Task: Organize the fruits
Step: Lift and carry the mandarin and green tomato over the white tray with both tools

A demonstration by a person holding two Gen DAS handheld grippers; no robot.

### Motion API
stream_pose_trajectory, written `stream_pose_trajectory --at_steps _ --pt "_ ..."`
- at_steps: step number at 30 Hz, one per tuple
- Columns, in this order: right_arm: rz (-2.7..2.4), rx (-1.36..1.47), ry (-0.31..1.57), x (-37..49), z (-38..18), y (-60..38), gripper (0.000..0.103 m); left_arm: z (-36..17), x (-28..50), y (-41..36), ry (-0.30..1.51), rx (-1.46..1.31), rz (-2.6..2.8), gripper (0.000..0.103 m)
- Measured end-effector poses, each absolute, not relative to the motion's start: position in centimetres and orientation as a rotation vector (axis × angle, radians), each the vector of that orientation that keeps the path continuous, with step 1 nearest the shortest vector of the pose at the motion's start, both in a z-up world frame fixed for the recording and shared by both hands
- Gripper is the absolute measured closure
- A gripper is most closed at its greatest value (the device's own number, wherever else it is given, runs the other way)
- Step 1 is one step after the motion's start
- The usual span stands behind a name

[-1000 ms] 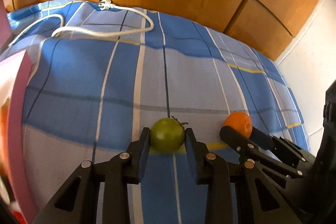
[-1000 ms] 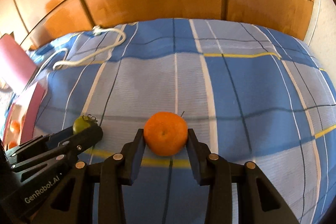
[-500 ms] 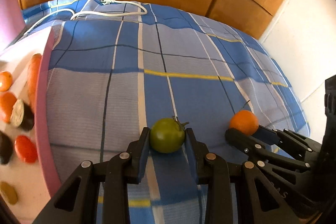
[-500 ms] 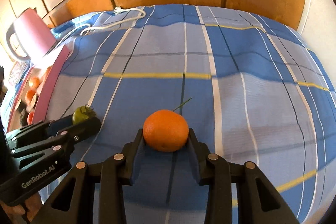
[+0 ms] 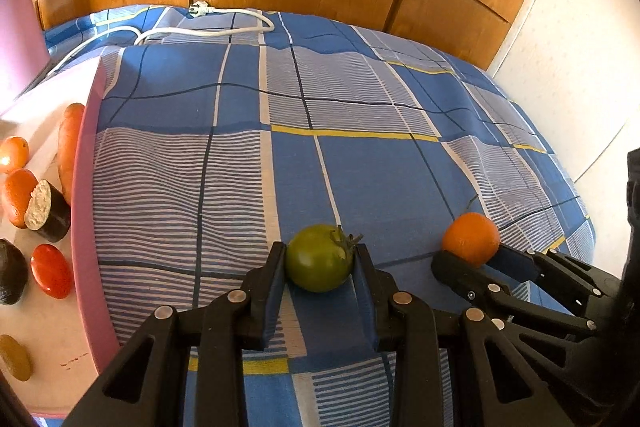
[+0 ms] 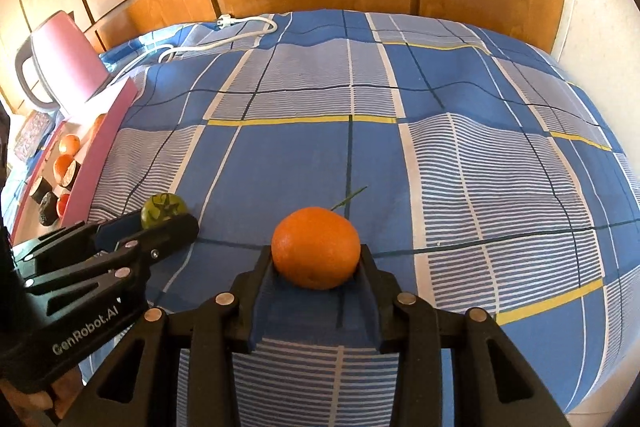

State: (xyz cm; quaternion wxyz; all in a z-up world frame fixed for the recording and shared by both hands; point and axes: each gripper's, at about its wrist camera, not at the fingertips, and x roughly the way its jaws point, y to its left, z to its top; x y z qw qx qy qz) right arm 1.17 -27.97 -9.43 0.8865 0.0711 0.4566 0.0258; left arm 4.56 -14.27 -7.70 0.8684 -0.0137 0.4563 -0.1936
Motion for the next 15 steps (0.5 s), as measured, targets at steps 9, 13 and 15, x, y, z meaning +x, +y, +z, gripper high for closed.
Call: stream_pose_trajectory --at_steps 9,13,15 --pt "0.012 0.157 0.952 1.0 -9.3 -27.7 0.065 -7.3 3.9 -13.9 0.949 -0.017 -0.399 0.071" --pt "-0.002 0.158 0.952 0.8 -9.1 -27.7 0.065 -7.0 3.6 -13.6 0.935 -0.016 -0.39 0.071" --pt "-0.004 0.16 0.949 0.6 -8.9 -27.7 0.066 -6.7 3.5 -13.4 0.925 -0.018 -0.388 0.071"
